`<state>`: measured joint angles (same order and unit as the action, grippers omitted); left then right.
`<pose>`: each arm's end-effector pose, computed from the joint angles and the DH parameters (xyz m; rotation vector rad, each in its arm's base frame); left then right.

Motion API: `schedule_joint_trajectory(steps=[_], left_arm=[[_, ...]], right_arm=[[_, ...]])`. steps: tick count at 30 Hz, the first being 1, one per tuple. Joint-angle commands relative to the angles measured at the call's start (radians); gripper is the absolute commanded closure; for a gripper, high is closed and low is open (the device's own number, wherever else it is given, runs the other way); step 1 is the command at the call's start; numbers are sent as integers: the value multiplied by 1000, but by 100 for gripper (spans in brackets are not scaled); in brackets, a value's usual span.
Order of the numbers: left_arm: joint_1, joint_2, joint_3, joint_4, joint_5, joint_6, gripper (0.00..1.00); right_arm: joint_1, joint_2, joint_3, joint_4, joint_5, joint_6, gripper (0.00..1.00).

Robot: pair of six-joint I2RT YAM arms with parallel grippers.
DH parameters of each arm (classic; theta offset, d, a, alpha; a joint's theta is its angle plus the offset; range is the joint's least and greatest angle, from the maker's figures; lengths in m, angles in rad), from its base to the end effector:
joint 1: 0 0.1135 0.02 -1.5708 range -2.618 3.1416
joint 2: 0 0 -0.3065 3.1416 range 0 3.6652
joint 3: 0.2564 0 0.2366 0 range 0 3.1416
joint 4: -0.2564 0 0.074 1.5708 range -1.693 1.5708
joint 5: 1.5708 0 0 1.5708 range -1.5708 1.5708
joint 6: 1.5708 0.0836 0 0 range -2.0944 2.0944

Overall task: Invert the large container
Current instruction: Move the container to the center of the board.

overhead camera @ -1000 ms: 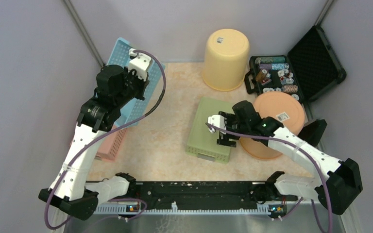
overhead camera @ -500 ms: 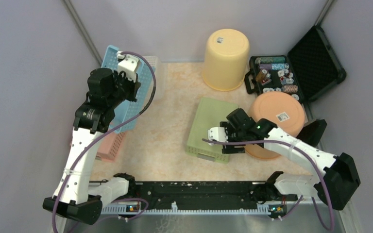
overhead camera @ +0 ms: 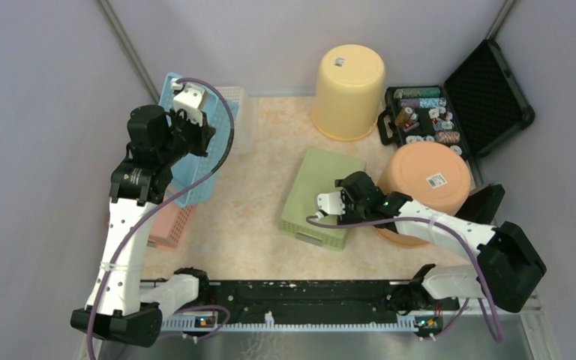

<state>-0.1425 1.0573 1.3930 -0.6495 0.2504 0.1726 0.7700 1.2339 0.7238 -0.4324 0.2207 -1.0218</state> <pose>0.2081 -0.0508 0.4647 0.4629 1.8222 -0.2151 0.1844 0.1533 0.2175 -1.9107 1.6453 -0.3798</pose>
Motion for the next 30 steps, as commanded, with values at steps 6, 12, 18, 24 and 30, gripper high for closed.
schedule_joint_trajectory(steps=[6,12,18,24,30], left_arm=[[46,-37,-8,83,96,-26,100],[59,-48,-11,85,116,-34,100],[67,-49,-15,89,138,-41,100],[70,-53,-17,91,146,-43,100],[76,-48,-17,94,163,-50,100]], right_arm=[[12,166,18,476,145,-60,18],[11,272,91,484,240,-34,17],[5,298,123,471,276,-2,16],[-26,205,172,311,111,103,14],[-80,166,219,214,63,210,14]])
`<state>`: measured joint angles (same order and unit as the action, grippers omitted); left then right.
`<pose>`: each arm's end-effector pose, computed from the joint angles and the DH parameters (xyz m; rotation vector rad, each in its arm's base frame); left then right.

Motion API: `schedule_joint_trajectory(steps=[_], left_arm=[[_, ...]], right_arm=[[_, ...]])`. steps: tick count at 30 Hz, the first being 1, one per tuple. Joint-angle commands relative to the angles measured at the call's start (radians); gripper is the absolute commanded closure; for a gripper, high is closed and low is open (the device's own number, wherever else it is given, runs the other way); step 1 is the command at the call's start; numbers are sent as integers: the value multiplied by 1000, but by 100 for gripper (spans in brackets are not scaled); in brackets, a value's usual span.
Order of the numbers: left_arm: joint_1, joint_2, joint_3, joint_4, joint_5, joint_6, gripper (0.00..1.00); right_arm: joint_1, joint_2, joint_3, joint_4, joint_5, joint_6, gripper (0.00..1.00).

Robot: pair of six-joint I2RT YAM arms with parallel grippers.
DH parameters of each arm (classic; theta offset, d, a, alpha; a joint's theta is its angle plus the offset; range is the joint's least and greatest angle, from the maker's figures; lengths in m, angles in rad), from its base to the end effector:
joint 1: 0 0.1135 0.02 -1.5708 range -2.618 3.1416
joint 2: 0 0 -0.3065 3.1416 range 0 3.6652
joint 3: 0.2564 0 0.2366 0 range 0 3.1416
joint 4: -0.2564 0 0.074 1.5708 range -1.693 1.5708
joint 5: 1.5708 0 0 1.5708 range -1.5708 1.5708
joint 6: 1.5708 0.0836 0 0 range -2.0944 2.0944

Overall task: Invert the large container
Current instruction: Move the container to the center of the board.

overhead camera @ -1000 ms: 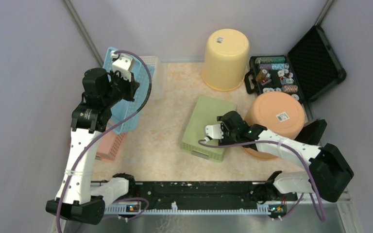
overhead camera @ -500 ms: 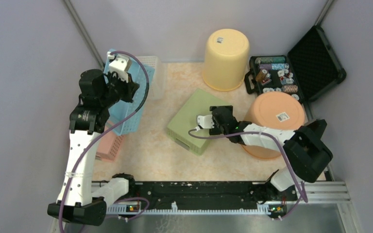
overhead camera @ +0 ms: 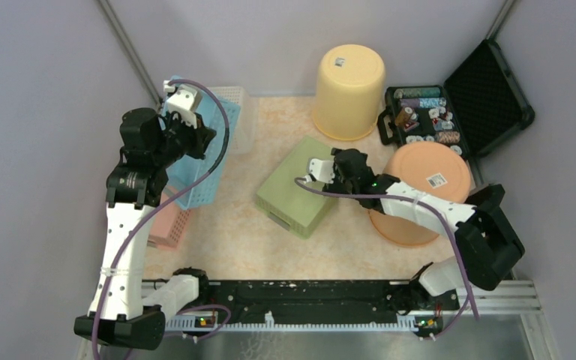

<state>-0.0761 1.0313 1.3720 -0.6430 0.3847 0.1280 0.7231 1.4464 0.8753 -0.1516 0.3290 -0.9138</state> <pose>0.1999 -0.0467 0.4644 0.4507 1.8075 -0.3238 0.2591 0.1927 0.2431 -1.5515 1.6868 -0.4759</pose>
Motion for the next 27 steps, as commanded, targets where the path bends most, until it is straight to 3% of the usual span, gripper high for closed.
schedule_joint_trajectory(steps=[1,12,27], left_arm=[[10,-21,5,88,33,-7,100],[28,-19,4,91,61,-21,100],[44,-25,-6,98,86,-29,100]], right_arm=[[-42,-45,71,-72,-42,116,14],[-86,61,153,-128,35,194,19],[-116,214,253,20,46,193,20]])
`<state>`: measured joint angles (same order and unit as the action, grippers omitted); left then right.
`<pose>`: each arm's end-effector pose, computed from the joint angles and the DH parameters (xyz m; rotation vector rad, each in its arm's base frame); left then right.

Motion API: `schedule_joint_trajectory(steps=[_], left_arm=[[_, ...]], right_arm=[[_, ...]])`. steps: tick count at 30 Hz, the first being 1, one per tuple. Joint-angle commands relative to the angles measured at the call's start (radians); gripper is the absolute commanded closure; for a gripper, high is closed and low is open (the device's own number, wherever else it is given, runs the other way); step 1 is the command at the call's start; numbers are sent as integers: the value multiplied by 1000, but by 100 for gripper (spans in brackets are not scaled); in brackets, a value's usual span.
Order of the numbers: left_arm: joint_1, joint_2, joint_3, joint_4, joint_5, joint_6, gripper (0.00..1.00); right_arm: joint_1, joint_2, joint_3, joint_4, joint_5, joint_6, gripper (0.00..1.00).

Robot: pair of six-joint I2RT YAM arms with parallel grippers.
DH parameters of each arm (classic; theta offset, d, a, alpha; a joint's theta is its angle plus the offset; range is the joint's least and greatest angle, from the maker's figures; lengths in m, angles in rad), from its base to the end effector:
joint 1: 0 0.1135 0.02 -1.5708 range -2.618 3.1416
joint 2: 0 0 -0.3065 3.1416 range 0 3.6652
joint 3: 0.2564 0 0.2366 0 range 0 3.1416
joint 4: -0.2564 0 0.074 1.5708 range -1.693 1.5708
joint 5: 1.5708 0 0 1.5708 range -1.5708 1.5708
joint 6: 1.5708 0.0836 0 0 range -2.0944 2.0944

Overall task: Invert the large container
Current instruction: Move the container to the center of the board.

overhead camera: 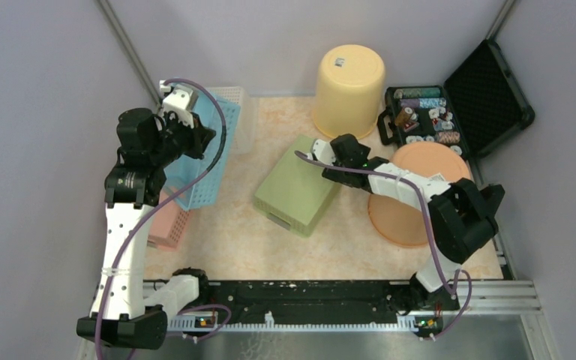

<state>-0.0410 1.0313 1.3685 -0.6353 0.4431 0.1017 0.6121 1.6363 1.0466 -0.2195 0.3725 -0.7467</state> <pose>0.2000 -0.0441 0.4649 0.4343 1.8040 -0.3711 0.3190 0.1868 0.2320 -1.3443 1.9478 -0.5072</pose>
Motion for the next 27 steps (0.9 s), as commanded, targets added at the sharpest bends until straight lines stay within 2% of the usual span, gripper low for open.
schedule_joint_trajectory(steps=[1,17,21,24,27], left_arm=[[11,-25,-3,91,30,-4,100],[35,-32,-10,98,79,-30,100],[70,-34,-12,101,98,-38,100],[78,-36,-16,105,110,-41,100],[83,-42,-18,103,114,-41,100]], right_arm=[[-5,31,92,96,1,28,20],[17,257,390,35,-134,103,22],[32,299,448,23,-150,111,22],[46,307,472,20,-117,113,22],[48,245,461,24,-96,106,22]])
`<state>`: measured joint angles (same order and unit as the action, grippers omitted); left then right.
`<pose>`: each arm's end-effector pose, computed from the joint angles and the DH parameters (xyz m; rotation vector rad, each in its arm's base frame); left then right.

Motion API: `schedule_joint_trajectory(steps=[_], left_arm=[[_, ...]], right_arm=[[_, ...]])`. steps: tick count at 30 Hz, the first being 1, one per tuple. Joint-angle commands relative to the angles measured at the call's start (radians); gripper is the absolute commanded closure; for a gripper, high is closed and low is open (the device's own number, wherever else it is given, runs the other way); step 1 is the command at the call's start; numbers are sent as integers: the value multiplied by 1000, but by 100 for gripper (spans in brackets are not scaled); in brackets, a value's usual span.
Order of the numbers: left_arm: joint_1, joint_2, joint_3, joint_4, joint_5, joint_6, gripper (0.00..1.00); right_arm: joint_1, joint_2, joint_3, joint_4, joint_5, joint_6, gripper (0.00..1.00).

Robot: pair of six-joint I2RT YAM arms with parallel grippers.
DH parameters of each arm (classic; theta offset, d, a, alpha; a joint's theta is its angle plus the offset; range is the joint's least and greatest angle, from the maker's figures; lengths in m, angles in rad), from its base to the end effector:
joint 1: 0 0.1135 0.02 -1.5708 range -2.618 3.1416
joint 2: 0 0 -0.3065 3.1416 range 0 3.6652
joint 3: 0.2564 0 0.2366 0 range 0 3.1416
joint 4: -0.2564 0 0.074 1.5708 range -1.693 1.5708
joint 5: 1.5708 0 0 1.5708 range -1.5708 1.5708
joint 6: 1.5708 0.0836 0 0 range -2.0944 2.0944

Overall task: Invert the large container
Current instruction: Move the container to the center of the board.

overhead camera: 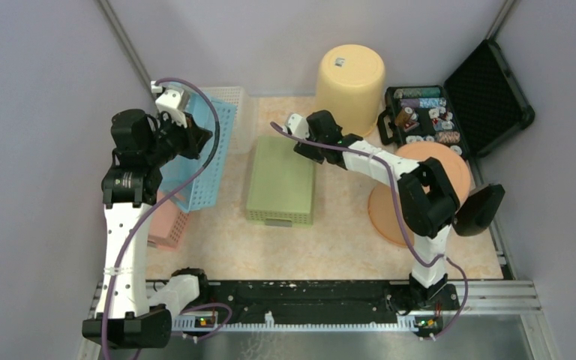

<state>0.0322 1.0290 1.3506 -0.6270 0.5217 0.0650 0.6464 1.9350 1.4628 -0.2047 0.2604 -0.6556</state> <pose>0.2010 -0.0352 0.4613 0.3862 1.8146 -0.4206 0.3969 0.2725 0.2523 -1.2416 1.8612 -0.2973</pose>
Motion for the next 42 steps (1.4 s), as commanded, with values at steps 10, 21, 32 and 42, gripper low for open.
schedule_joint_trajectory(steps=[10,21,32,42], left_arm=[[19,-32,7,98,51,-7,100],[73,-46,-17,118,92,-32,100],[122,-65,-40,133,140,-52,100],[138,-71,-53,144,158,-60,100]], right_arm=[[105,-405,-145,-89,-139,-116,19],[393,-532,-401,-102,-313,-176,18],[415,-315,-367,18,-184,-89,18],[406,-214,-302,42,-82,-40,18]])
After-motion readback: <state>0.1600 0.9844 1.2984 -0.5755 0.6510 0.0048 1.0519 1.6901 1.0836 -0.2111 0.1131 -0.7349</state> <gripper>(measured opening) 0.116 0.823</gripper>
